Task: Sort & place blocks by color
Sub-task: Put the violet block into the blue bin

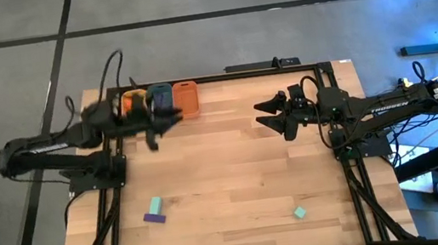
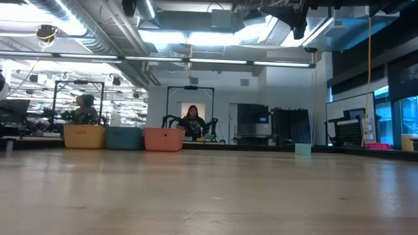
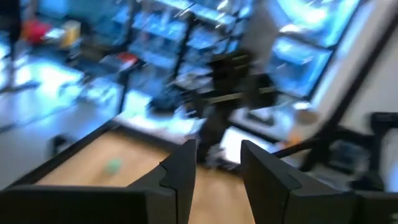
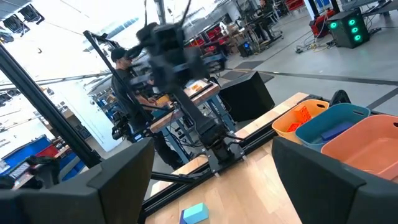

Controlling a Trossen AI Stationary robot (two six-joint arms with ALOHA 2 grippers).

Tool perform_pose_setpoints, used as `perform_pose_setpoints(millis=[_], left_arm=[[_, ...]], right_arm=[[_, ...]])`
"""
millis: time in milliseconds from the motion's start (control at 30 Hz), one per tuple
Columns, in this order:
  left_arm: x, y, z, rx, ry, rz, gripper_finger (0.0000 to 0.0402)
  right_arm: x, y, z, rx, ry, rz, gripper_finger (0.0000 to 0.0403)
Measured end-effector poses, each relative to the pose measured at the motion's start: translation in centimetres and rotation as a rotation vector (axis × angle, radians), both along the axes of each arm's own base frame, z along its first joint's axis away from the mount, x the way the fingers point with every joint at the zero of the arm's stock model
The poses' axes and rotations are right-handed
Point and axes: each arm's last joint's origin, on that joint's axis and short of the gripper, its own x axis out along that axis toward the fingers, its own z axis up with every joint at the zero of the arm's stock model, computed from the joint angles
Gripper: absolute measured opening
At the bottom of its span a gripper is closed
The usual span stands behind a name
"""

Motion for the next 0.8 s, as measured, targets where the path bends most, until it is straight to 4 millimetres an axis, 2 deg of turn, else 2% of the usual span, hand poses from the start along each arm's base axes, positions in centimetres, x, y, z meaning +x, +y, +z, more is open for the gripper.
perform_pose_setpoints(millis=[133,267,800], left_arm=[[-0.3,-2.4,-1.8,0.019,-0.075,-0.096,0.0100],[-0.2,-3.6,-3.2,-0.020,-0.052,-0.173,0.0086],[-0.2,-3.8,-3.3,-0.038,-0.050,-0.159,0.0079]], right_arm=[[0.0,0.0,0.0,-0.019,0.002,-0.001,0.0327],[0.0,0.0,0.0,-0.052,0.006,-0.001,0.0327],[0.0,0.1,0.0,-0.209,0.020,0.006,0.0327]])
